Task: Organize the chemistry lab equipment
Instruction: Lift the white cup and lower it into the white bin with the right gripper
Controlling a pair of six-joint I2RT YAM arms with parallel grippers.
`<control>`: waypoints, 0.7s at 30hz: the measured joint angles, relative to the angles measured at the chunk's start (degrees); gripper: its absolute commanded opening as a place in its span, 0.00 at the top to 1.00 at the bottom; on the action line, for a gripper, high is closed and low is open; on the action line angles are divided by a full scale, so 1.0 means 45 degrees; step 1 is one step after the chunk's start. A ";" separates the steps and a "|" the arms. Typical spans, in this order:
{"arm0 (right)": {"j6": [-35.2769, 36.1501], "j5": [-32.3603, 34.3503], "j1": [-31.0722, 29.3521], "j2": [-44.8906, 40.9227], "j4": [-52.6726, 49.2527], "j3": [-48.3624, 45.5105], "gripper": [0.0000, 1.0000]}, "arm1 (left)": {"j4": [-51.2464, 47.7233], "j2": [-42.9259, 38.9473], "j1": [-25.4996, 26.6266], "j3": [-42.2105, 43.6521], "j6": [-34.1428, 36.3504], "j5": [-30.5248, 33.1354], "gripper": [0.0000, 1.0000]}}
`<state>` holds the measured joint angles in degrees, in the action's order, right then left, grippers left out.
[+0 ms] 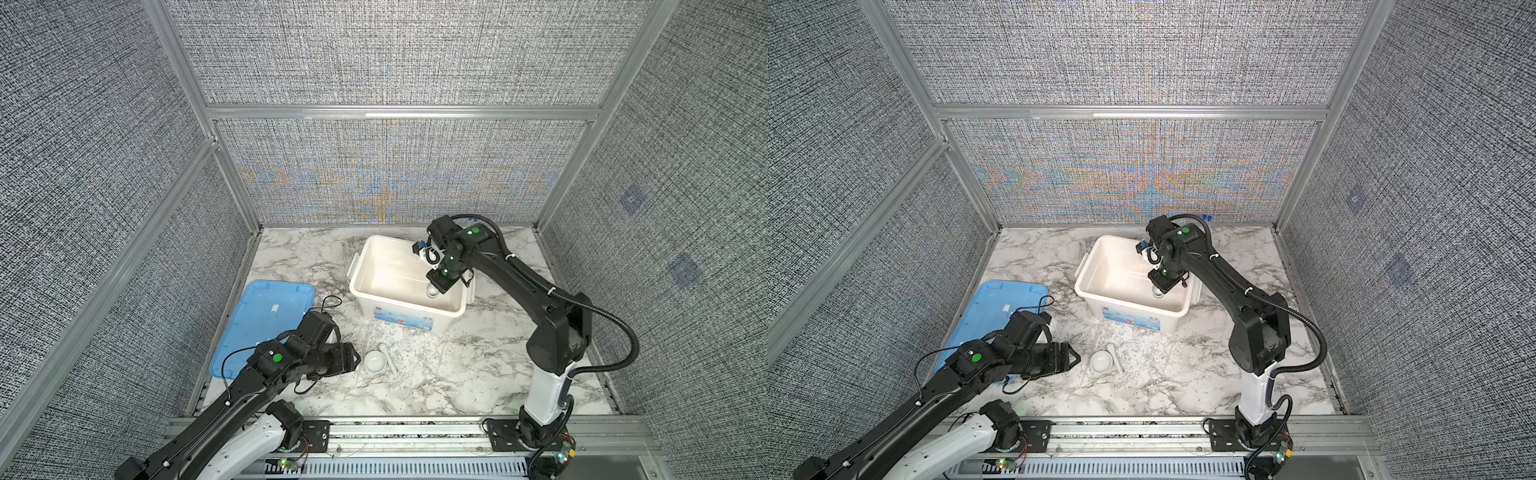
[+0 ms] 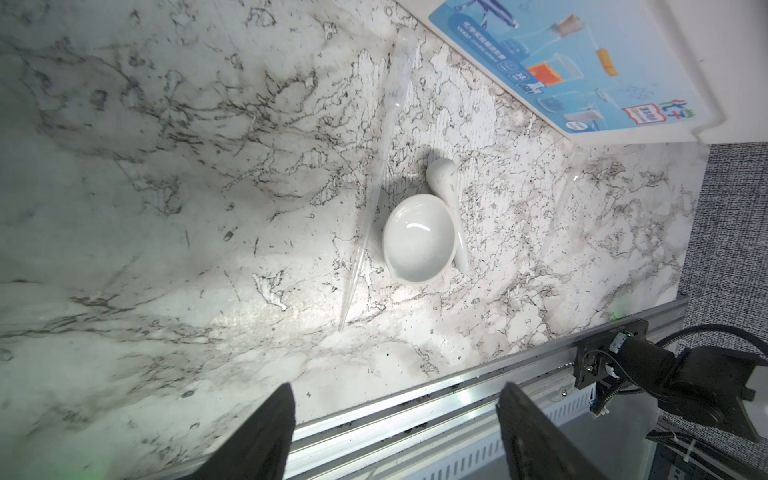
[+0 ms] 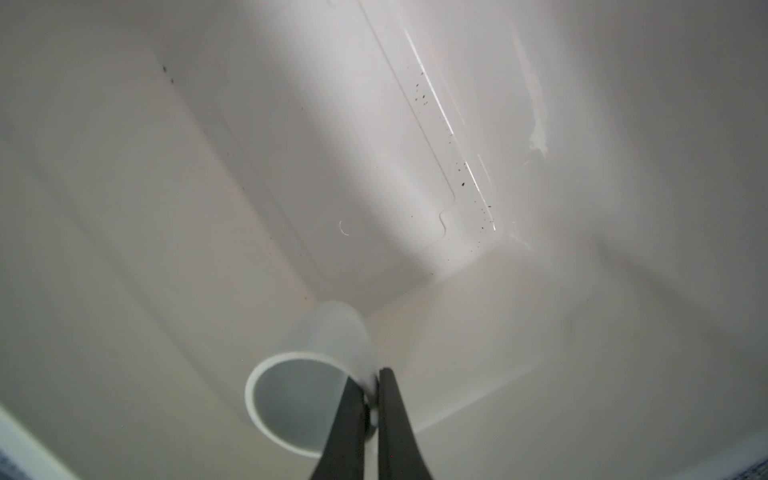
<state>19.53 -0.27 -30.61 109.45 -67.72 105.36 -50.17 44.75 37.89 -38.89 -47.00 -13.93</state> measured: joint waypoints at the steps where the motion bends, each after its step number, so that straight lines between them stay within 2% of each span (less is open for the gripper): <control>1: 0.0593 0.0005 0.0058 0.0262 -0.0160 0.0049 1.00 | 0.0117 -0.0121 0.0000 0.0194 -0.0073 -0.0194 0.22; 6: 0.2968 0.0019 0.0369 0.1491 -0.0758 0.0466 1.00 | 0.0573 -0.0325 0.0000 0.0651 -0.0131 -0.0583 0.23; 10: 0.4245 0.0005 0.0481 0.2137 -0.1073 0.0593 1.00 | 0.1025 -0.0063 0.0000 0.0821 -0.0194 -0.0777 0.24; 18: 0.5353 0.0102 0.0316 0.2992 -0.1073 0.0204 0.99 | 0.1885 0.0219 0.0000 0.1360 -0.0539 -0.0937 0.25; 21: 0.5498 0.0248 0.0301 0.3041 -0.0831 -0.0121 0.91 | 0.2113 0.0277 0.0000 0.1409 -0.0559 -0.0933 0.25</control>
<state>44.27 0.84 -29.26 123.13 -71.46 104.81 -40.66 46.00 37.89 -32.56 -49.52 -18.13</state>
